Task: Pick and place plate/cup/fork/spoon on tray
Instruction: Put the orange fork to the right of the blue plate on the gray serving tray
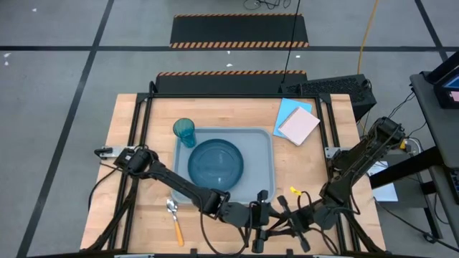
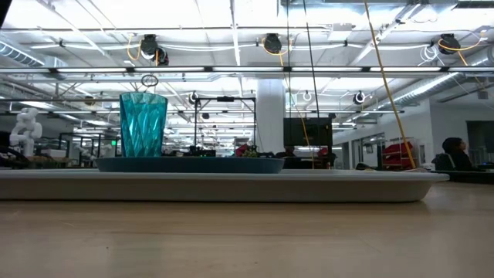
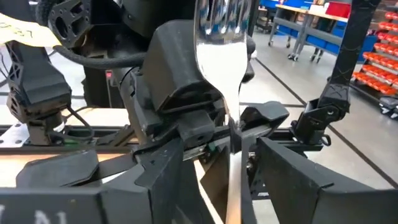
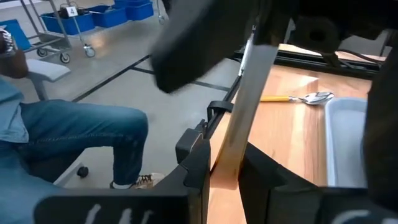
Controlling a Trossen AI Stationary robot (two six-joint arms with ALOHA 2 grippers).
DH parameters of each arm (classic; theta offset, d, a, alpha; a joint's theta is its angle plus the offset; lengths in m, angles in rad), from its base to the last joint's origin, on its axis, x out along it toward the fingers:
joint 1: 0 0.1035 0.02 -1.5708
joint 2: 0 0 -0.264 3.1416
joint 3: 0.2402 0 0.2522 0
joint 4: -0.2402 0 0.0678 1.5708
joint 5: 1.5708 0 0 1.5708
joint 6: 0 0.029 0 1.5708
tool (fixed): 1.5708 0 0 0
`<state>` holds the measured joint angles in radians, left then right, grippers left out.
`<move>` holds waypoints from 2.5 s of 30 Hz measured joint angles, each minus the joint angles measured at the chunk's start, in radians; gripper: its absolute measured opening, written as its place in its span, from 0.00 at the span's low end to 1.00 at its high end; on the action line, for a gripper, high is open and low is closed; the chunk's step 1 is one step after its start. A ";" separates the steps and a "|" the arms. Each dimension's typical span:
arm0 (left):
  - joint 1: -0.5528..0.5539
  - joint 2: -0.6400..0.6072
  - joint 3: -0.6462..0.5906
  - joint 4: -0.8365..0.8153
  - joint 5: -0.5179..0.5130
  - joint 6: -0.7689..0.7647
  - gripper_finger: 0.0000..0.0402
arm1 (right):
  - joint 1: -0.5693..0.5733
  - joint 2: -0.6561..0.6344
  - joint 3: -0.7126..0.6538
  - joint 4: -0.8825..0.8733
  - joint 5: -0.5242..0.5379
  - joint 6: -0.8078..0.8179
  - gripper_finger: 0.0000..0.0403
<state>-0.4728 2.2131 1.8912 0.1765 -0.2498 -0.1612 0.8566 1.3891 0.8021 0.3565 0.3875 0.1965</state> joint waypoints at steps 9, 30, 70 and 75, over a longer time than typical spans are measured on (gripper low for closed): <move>-0.001 0.000 0.000 -0.001 0.009 0.031 0.11 | 0.000 0.000 0.000 0.018 0.004 -0.025 0.11; -0.042 -0.117 0.001 -0.326 -0.455 0.022 0.01 | 0.030 -0.060 0.000 -0.074 0.671 0.106 0.44; 0.060 -0.014 0.001 -0.284 -0.723 0.000 0.03 | -0.054 -0.005 0.000 0.132 1.012 -0.055 0.33; 0.066 -0.014 0.001 -0.287 -0.738 0.038 0.02 | -0.070 -0.005 0.000 0.140 1.024 -0.129 0.22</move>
<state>-0.4068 2.1986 1.8923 -0.1108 -0.9874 -0.1233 0.7866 1.3841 0.8021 0.4965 1.4113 0.0680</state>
